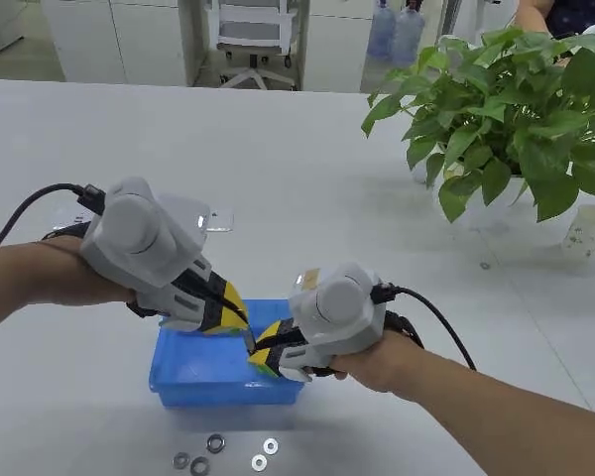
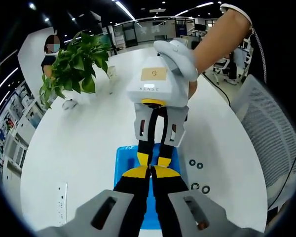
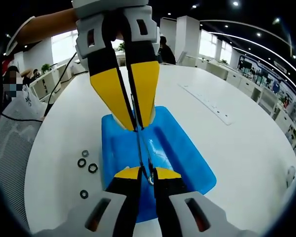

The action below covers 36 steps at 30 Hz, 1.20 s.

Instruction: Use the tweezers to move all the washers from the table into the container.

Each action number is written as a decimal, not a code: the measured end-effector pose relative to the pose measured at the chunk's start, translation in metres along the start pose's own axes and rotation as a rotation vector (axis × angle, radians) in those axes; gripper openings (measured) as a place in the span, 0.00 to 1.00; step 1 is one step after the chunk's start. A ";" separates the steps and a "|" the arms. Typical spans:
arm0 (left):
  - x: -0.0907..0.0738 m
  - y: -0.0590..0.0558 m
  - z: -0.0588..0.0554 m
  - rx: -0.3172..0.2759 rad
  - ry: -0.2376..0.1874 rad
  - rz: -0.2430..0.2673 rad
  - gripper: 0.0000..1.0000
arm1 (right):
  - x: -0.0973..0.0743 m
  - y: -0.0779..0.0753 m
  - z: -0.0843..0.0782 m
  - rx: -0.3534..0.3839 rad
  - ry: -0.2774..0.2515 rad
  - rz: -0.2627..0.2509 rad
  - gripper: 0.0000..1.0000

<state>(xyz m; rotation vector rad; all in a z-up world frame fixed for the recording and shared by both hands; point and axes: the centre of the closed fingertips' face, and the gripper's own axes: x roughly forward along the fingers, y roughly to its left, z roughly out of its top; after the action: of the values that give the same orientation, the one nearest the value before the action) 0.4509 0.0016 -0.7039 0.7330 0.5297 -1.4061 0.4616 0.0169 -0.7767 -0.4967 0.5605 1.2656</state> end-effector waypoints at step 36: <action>-0.045 -0.040 0.041 0.036 -0.016 0.025 0.06 | -0.040 0.039 0.041 -0.065 -0.072 -0.049 0.11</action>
<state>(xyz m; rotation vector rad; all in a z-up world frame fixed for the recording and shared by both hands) 0.4027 0.0021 -0.6500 0.7543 0.4820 -1.4008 0.4200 0.0217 -0.7214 -0.5139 0.4452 1.2533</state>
